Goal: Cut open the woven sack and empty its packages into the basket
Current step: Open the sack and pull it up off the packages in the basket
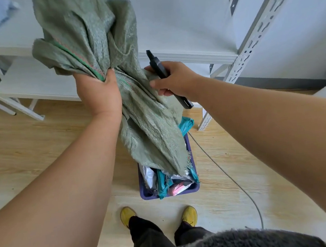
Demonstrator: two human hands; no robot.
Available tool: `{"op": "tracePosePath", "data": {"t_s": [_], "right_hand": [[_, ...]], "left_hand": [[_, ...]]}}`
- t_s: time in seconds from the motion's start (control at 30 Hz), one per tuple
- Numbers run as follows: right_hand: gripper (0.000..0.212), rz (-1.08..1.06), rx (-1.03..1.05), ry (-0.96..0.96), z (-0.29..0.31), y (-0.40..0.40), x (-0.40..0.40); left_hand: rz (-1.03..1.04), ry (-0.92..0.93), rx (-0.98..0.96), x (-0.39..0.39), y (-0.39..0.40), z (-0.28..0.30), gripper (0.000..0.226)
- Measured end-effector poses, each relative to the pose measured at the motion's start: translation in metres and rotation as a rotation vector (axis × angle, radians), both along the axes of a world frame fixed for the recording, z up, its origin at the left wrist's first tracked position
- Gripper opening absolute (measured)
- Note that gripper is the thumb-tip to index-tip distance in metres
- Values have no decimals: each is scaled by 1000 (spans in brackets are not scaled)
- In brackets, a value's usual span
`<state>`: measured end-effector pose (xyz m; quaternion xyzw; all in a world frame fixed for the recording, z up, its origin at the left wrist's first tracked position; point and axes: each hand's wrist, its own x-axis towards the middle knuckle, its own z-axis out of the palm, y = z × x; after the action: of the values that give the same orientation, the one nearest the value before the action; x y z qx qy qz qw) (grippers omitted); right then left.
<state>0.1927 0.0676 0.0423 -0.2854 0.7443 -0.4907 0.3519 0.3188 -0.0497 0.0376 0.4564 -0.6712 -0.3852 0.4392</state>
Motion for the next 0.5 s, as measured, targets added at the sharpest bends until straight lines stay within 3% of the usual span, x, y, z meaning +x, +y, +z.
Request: {"op": "tracePosePath", "data": {"t_s": [0.5], "right_hand": [[36,-23,-94,6,42,28,38]], "left_hand": [[21,-34,-170,40,19,64,51]]}}
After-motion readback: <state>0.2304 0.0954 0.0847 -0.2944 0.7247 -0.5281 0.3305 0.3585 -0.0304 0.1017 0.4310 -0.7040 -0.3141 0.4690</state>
